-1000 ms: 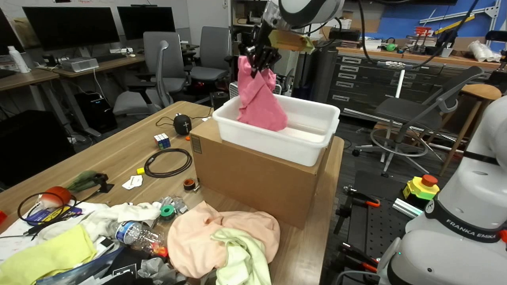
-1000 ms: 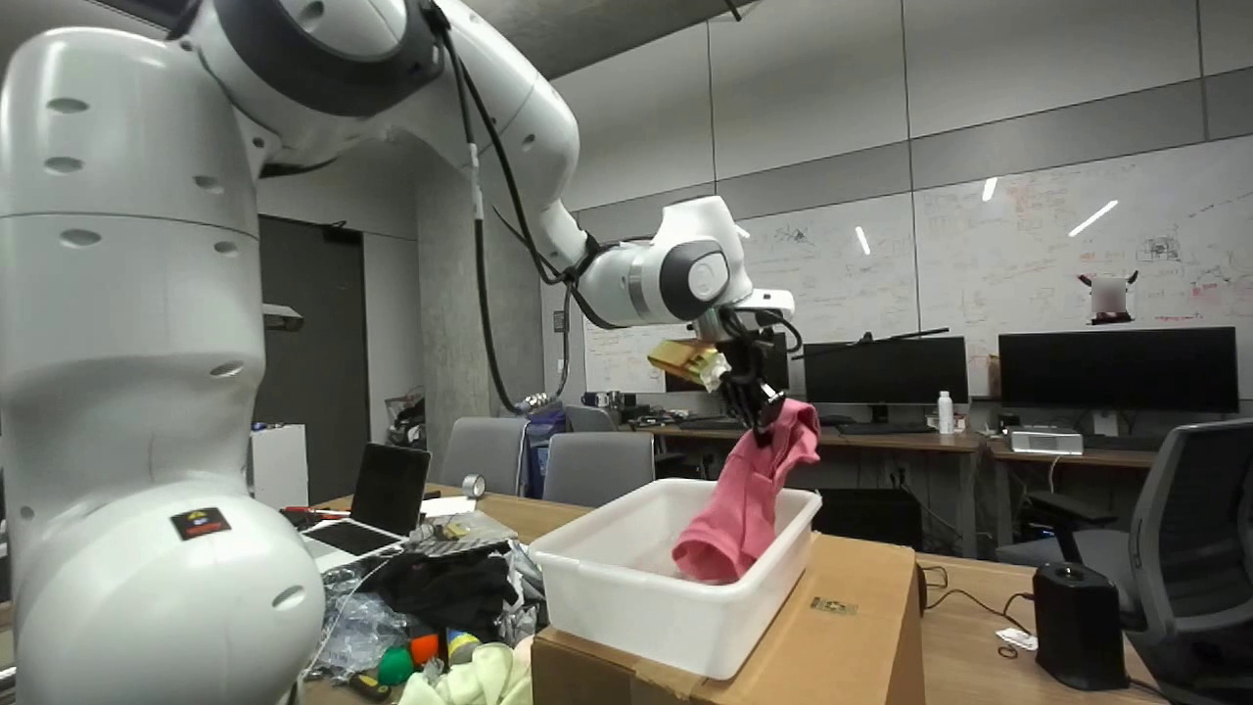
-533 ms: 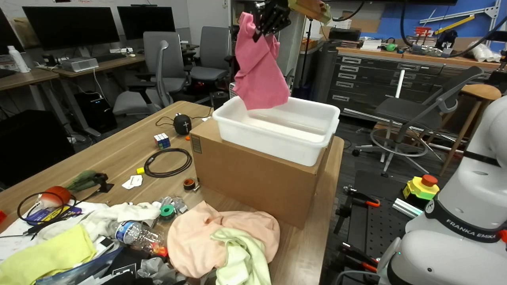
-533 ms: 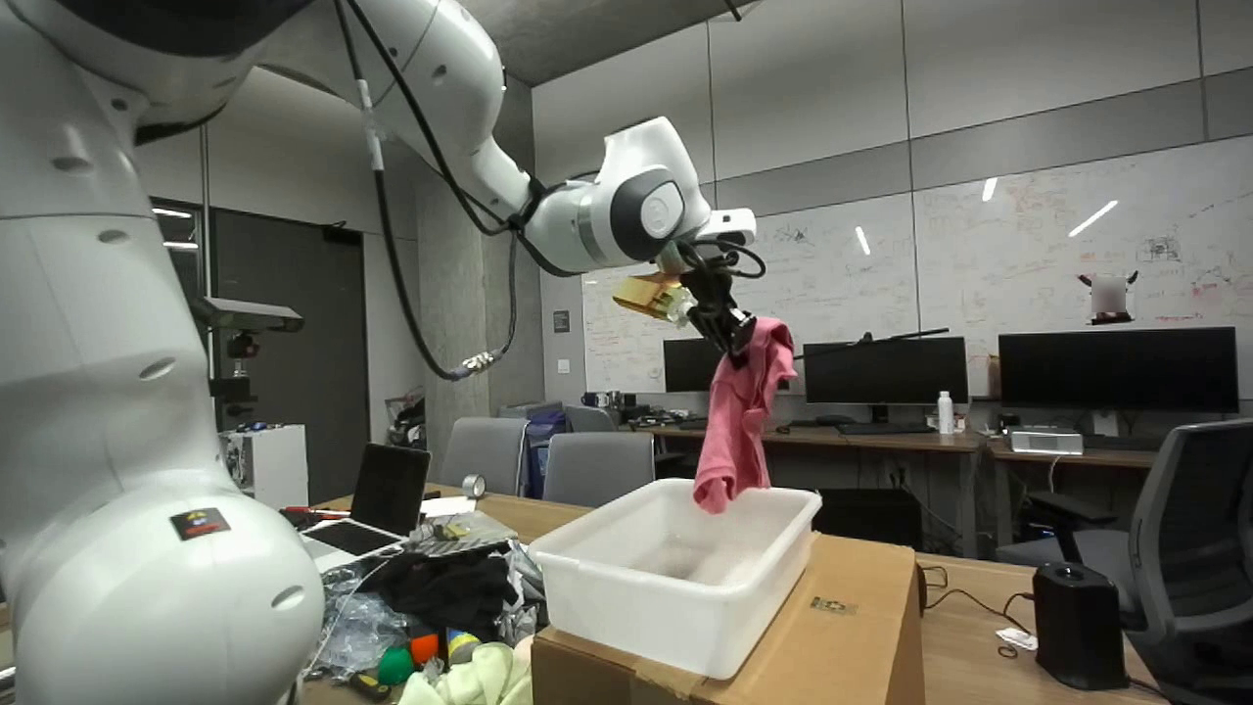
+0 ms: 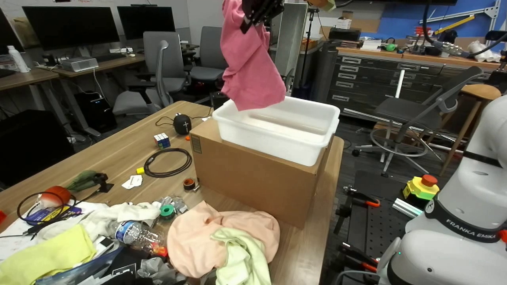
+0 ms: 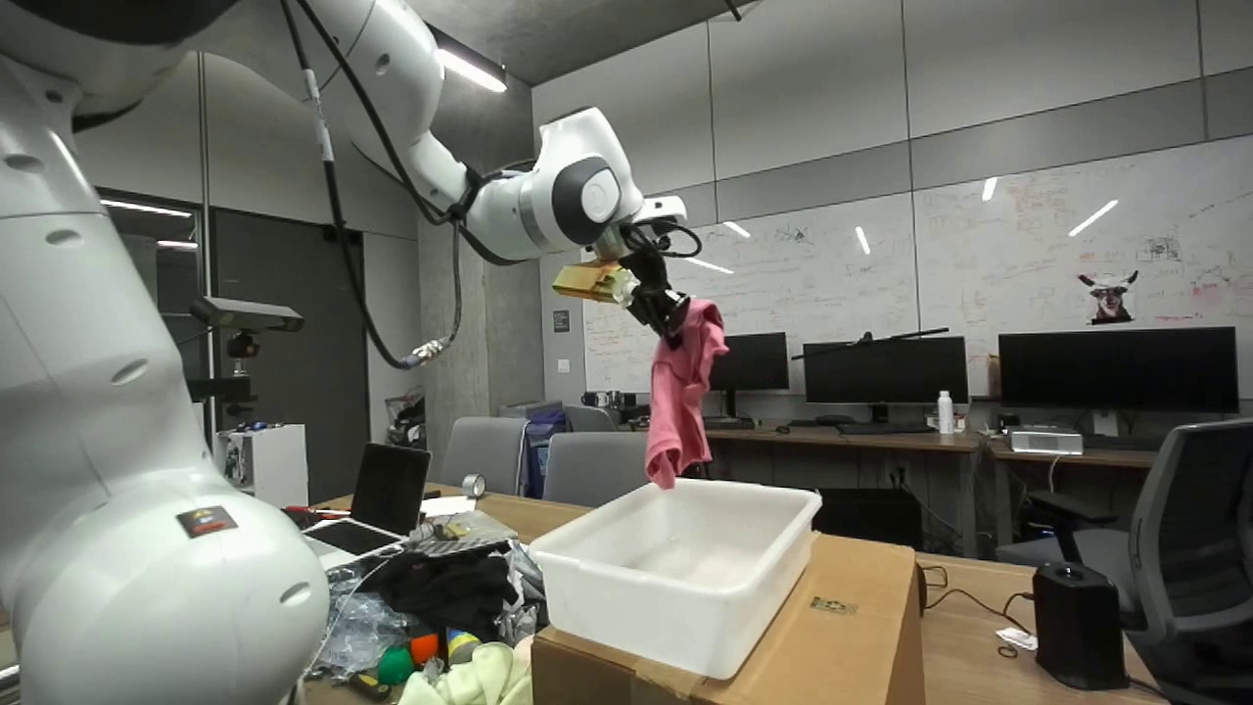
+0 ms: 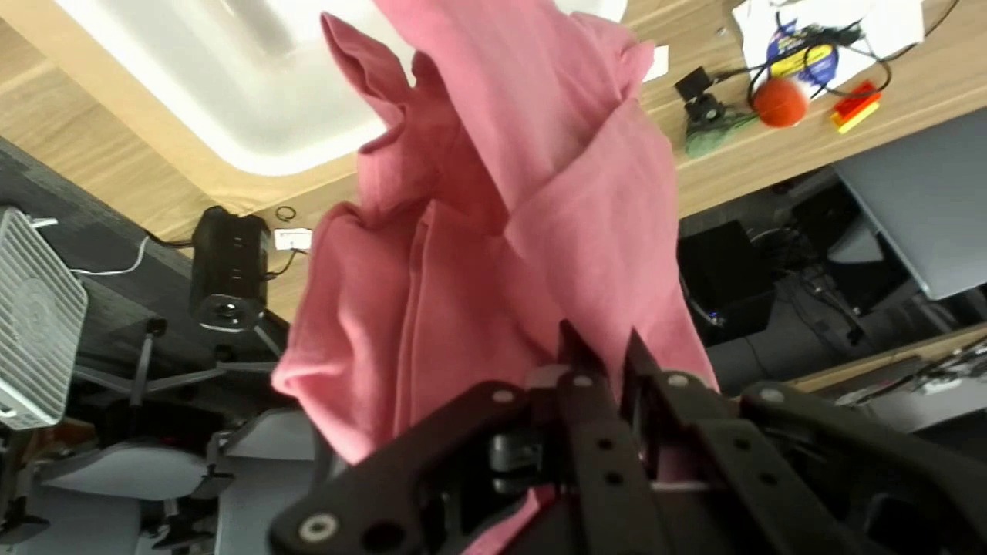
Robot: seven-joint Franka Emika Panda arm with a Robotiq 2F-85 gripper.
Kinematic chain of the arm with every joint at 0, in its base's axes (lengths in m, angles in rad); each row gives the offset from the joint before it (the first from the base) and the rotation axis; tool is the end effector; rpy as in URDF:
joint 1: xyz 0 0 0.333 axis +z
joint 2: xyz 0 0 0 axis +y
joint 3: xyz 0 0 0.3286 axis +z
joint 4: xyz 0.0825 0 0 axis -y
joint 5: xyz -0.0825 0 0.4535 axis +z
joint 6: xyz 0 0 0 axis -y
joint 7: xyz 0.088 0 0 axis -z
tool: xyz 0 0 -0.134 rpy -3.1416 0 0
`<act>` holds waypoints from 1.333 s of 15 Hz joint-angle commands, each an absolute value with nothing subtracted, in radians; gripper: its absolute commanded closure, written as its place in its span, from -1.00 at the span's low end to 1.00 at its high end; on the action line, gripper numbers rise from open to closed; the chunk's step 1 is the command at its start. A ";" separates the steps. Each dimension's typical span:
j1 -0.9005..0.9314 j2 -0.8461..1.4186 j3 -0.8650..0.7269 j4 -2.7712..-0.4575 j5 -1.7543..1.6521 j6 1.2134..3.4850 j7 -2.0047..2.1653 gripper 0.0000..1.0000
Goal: Pick up the clothes from the box and put them on the table
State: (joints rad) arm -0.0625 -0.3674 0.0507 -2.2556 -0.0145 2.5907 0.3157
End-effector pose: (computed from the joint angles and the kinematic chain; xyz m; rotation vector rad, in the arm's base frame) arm 0.5694 -0.0044 0.5604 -2.8459 0.4515 -1.0498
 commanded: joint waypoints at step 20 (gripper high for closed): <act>0.201 -0.300 0.254 -2.221 -0.162 2.245 -0.050 -0.56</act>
State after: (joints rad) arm 0.1939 -0.3155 0.2582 -2.2493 -0.1346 2.2793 -0.0202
